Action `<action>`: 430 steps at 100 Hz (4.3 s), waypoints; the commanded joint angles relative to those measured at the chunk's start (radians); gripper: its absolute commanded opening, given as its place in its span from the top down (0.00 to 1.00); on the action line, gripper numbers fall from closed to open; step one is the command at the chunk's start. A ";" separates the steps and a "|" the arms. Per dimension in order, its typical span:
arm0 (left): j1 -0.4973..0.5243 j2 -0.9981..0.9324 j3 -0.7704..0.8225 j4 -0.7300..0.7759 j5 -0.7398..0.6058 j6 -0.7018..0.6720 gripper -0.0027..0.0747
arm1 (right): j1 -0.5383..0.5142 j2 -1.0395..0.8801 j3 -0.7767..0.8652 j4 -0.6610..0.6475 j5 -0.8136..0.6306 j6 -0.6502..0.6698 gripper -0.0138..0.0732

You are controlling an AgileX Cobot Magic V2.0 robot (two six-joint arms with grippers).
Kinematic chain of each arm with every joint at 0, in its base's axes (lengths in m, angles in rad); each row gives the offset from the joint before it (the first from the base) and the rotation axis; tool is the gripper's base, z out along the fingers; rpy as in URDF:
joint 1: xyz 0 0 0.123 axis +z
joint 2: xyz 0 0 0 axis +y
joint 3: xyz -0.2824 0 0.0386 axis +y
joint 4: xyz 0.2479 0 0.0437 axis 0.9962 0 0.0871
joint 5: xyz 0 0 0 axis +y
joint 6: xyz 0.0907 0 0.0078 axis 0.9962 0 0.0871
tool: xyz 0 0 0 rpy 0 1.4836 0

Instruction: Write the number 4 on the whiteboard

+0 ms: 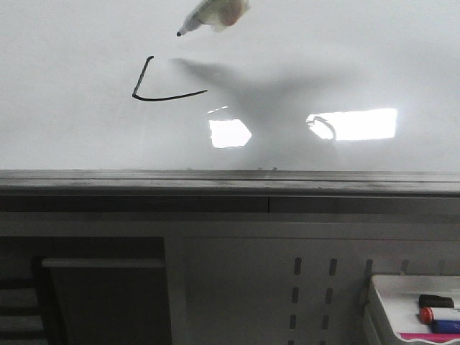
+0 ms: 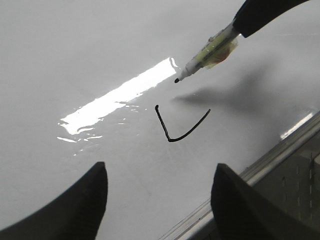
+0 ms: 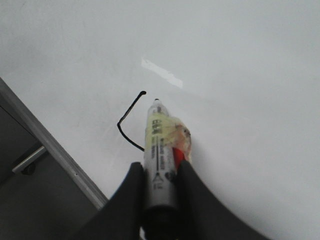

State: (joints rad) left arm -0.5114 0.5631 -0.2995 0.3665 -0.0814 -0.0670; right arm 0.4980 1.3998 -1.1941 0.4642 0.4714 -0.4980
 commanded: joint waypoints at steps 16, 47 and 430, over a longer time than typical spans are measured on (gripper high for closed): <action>-0.005 0.000 -0.028 -0.017 -0.064 -0.009 0.44 | -0.005 0.037 -0.026 0.009 0.023 -0.001 0.92; -0.005 0.009 -0.028 0.021 -0.064 -0.009 0.44 | 0.111 0.031 0.073 0.022 0.064 -0.001 0.92; 0.023 -0.389 -0.022 -0.652 0.202 0.240 0.99 | 0.153 -1.241 0.799 -0.062 -0.336 0.008 0.92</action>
State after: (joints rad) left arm -0.4805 0.1707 -0.2948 -0.2718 0.1963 0.1693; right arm 0.6553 0.1559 -0.3747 0.3912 0.1911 -0.4887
